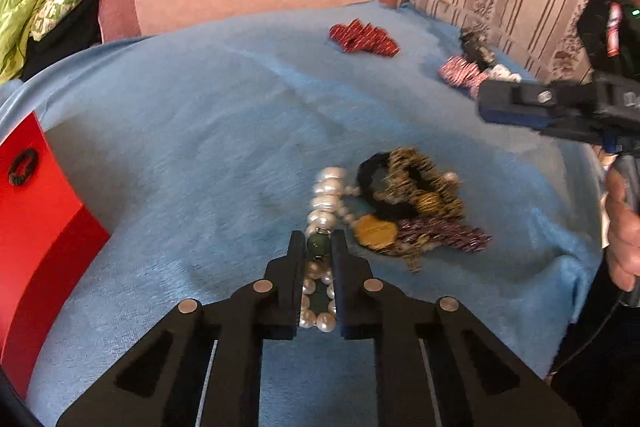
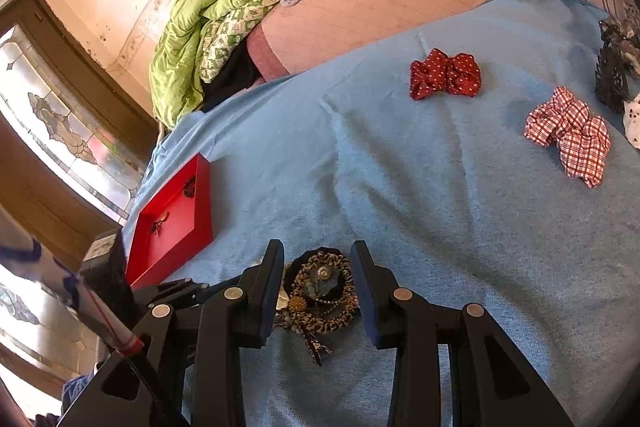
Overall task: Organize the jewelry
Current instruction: 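Grasp the white pearl bracelet with the left tool and lift, then grasp the round pearl brooch with the right tool while left holds the bracelet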
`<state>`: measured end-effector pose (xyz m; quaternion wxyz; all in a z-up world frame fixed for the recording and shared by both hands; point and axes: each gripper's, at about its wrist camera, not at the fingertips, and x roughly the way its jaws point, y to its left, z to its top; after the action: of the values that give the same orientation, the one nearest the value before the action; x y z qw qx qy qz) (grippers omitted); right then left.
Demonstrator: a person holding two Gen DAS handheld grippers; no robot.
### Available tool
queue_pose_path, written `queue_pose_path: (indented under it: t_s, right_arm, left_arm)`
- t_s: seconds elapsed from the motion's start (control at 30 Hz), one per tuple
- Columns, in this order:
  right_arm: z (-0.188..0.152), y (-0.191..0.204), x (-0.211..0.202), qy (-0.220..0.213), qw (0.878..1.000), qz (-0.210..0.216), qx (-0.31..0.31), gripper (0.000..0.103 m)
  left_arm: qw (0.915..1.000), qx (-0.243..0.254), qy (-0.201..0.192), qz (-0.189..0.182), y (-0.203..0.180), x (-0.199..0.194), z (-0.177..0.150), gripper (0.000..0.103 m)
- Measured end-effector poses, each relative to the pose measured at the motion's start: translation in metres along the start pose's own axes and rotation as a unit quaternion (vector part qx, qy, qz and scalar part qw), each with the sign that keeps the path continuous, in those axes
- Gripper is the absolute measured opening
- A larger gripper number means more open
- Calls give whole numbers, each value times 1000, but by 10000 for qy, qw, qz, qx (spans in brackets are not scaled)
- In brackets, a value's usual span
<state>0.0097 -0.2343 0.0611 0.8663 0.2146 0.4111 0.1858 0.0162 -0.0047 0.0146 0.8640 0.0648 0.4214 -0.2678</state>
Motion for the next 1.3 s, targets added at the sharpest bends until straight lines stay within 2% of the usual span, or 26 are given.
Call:
queue_pose_path:
  t_s: [0.13,0.23,0.5,0.57,0.63,0.77,1.07,1.17,1.3]
  right_arm:
    - [0,-6,2,94,9999,-124,68,38]
    - [-3,-10,11,344,9989,-305,50,38]
    - [-17,-7,34,940,9925,-683,-388,37]
    - [-21,-4,40,1051,9894,-814,-587,29]
    - [-25,-1,47,1114,9844,-1077,-828,27]
    - [-26,5,50,1032,9796,-1278,-1161,24]
    - [-26,12,52,1041,9765,-1312,-1357,21]
    - [-19,12,38,752,9821,-1204,-1235,21]
    - [-4,13,7,41,9904,-888,-1056,21]
  left_arm:
    - [9982,-192,-509,-245,3,-21,9,11]
    - [9962,-309,-798,-154,11,-34,12,11]
    - [9959,-430,-798,-83,20,-35,15,11]
    - [9960,-411,-782,-110,19,-36,14,11]
    - [9961,-403,-772,-120,18,-35,14,11]
    - [9962,-395,-764,-133,17,-35,14,11]
    - [9964,-337,-770,-120,17,-35,15,11]
    - [9956,-382,-855,-94,20,-39,16,11]
    - [9941,-396,-1007,-67,22,-46,17,11]
